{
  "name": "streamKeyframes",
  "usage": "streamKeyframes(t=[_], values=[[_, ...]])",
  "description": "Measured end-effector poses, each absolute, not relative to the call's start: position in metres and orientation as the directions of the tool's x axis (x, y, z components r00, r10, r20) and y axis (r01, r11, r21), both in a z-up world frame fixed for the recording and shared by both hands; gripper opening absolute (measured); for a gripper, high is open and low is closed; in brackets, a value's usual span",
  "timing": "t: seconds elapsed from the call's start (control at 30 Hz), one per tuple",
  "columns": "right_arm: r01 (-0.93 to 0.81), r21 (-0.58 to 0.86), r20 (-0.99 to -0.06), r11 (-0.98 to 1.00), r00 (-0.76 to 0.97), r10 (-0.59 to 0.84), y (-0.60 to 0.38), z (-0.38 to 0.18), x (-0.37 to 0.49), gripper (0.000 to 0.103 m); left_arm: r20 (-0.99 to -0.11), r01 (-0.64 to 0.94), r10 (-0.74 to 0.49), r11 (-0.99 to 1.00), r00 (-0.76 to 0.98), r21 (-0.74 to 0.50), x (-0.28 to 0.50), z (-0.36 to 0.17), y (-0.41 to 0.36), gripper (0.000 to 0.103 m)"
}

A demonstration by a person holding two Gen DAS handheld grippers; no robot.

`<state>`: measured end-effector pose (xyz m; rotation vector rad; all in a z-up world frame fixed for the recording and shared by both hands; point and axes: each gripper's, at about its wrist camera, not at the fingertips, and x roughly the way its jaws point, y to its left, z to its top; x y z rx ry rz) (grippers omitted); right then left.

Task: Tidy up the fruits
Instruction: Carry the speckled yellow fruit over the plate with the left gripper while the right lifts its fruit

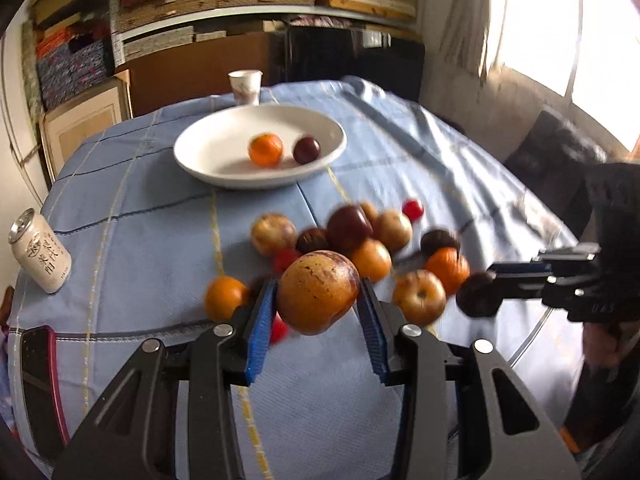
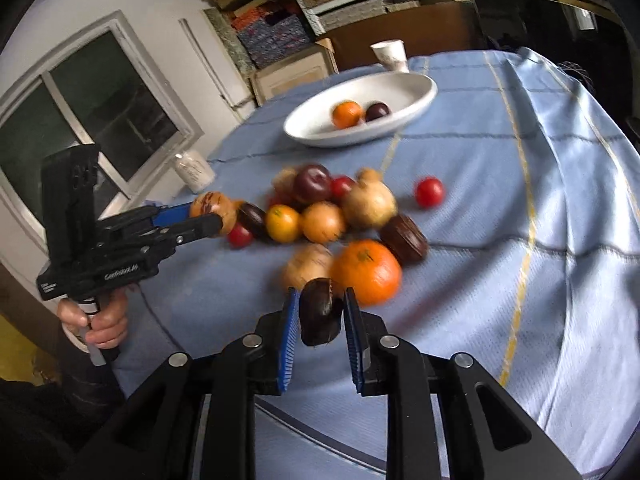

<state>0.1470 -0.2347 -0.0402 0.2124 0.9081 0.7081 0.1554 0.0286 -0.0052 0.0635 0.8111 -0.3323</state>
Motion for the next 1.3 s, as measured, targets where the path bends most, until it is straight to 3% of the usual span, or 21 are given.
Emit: streamKeyframes(t=[0.17, 0.4, 0.63, 0.8, 0.83, 0.9, 1.07, 1.3], values=[[-0.480, 0.512, -0.596, 0.712, 0.399, 0.697, -0.218, -0.012, 0.189, 0.023, -0.712, 0.263, -0.248, 0.960, 0.657, -0.091, 0.189, 0.018, 0.052, 0.040], [-0.447, 0.453, -0.575, 0.771, 0.515, 0.636, -0.177, 0.009, 0.282, 0.022, -0.713, 0.178, -0.185, 0.980, 0.677, -0.085, 0.276, 0.026, 0.062, 0.040], [-0.422, 0.424, -0.624, 0.802, 0.505, 0.596, -0.160, 0.008, 0.339, 0.020, -0.745, 0.108, -0.166, 0.986, 0.647, -0.126, 0.346, 0.005, 0.074, 0.040], [-0.417, 0.138, -0.709, 0.899, 0.592, 0.383, -0.183, 0.003, 0.318, 0.023, -0.705, 0.137, -0.182, 0.983, 0.686, -0.121, 0.331, 0.014, 0.078, 0.040], [-0.400, 0.080, -0.719, 0.913, 0.611, 0.331, -0.189, -0.001, 0.316, 0.025, -0.694, 0.144, -0.199, 0.980, 0.692, -0.138, 0.327, 0.019, 0.079, 0.040], [-0.360, 0.005, -0.731, 0.933, 0.636, 0.250, -0.206, -0.010, 0.317, 0.044, -0.684, 0.157, -0.225, 0.974, 0.694, -0.160, 0.321, 0.025, 0.081, 0.040], [-0.295, -0.114, -0.736, 0.949, 0.667, 0.119, -0.234, -0.031, 0.334, 0.062, -0.650, 0.163, -0.239, 0.971, 0.722, -0.176, 0.306, 0.043, 0.085, 0.040], [-0.266, -0.287, -0.721, 0.920, 0.692, -0.025, -0.249, -0.052, 0.354, 0.065, -0.625, 0.160, -0.244, 0.969, 0.742, -0.189, 0.294, 0.058, 0.093, 0.040]])
